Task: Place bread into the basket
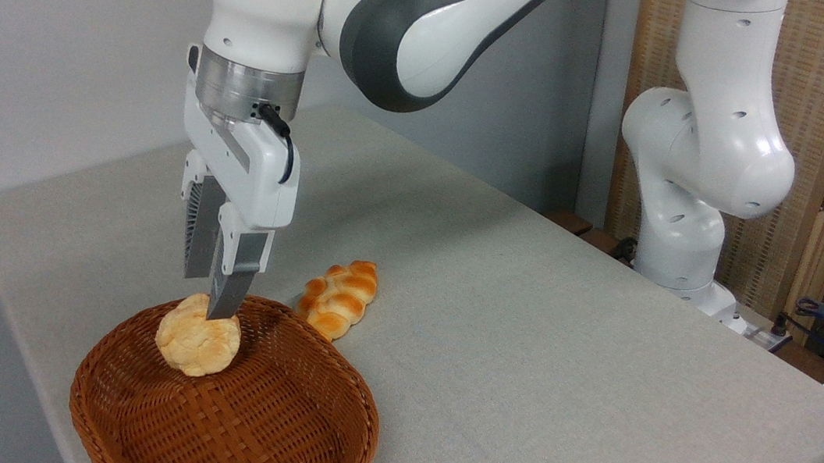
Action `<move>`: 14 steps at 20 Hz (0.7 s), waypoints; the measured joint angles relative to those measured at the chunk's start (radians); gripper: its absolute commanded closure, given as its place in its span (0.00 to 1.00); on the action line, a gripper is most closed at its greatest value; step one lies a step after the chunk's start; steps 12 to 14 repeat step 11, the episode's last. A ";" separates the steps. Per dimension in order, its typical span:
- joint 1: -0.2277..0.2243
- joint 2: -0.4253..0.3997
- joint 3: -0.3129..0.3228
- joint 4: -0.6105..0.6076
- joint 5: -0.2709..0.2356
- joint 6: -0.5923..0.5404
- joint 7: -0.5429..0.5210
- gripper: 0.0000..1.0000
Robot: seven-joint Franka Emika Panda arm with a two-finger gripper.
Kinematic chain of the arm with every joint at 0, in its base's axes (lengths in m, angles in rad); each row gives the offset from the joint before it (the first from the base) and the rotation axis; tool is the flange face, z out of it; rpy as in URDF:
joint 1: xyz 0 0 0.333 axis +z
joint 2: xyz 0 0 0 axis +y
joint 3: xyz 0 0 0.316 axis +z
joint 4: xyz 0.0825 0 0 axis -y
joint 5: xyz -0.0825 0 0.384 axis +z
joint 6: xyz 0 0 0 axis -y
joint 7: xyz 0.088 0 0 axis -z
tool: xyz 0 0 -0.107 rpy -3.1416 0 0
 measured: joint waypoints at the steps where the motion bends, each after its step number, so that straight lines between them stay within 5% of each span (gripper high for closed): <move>1: 0.000 -0.008 0.000 0.001 0.000 -0.011 0.000 0.00; 10: -0.001 -0.085 0.001 0.076 0.000 -0.352 -0.080 0.00; 14: -0.001 -0.085 0.001 0.080 0.000 -0.369 -0.090 0.00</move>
